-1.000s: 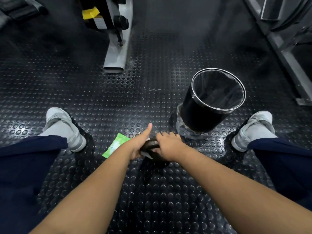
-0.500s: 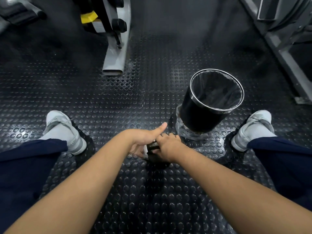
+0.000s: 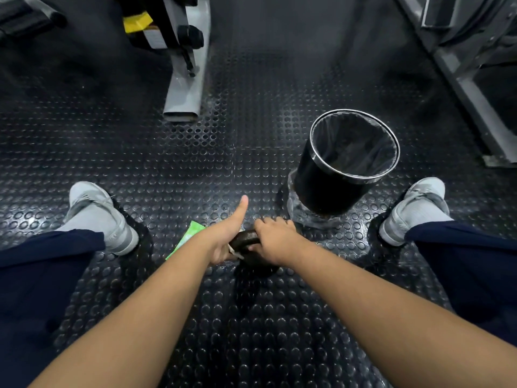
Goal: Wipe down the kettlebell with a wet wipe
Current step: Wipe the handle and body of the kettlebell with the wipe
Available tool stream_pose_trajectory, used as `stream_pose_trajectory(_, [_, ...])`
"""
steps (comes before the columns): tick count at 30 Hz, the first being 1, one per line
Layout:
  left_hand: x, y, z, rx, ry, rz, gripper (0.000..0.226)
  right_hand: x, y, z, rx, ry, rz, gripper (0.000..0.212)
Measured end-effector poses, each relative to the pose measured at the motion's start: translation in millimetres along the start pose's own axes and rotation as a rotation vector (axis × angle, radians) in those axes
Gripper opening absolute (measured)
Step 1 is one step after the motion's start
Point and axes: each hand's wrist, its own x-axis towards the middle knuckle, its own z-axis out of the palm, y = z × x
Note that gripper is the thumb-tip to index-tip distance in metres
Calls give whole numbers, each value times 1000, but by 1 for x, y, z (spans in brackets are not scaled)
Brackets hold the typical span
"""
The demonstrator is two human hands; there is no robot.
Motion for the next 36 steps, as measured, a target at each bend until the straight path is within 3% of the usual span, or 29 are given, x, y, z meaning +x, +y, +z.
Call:
stream_pose_trajectory(1, [-8, 7, 0, 47, -28, -15, 92, 0, 0, 0, -1, -9, 3, 50])
stream_pose_trajectory(4, [-26, 31, -4, 180, -88, -28, 106, 2, -3, -3, -37, -45, 14, 51])
stream_pose_trajectory(8, [-27, 40, -2, 224, -43, -50, 105, 2, -4, -4, -37, -54, 24, 52])
stream_pose_trajectory(12, [-2, 19, 4, 340, 43, -138, 134, 1, -2, -1, -9, -25, 15, 56])
stream_pose_trajectory(15, [5, 9, 1, 192, 18, -125, 114, 1, -2, 0, -24, -17, 12, 55])
stream_pose_trajectory(21, [-7, -8, -11, -40, -19, -47, 134, 1, -3, -1, -23, -16, -1, 53])
stream_pose_trajectory(23, [-9, -4, -9, -5, -49, -41, 131, 2, -1, 0, -14, -23, 6, 52])
stream_pose_trajectory(27, [-40, 26, 2, 202, -114, -70, 98, 6, -1, 0, -8, -59, 33, 52])
stream_pose_trajectory(29, [-53, 38, 20, 380, -140, -73, 109, 10, -3, 1, -4, -94, 68, 60])
stream_pose_trajectory(33, [-54, 42, 56, 507, -69, -25, 99, 23, -1, 14, 183, -53, 155, 86])
stream_pose_trajectory(36, [-38, 37, 44, 480, -44, -82, 113, 13, -3, 5, 66, -129, 113, 69])
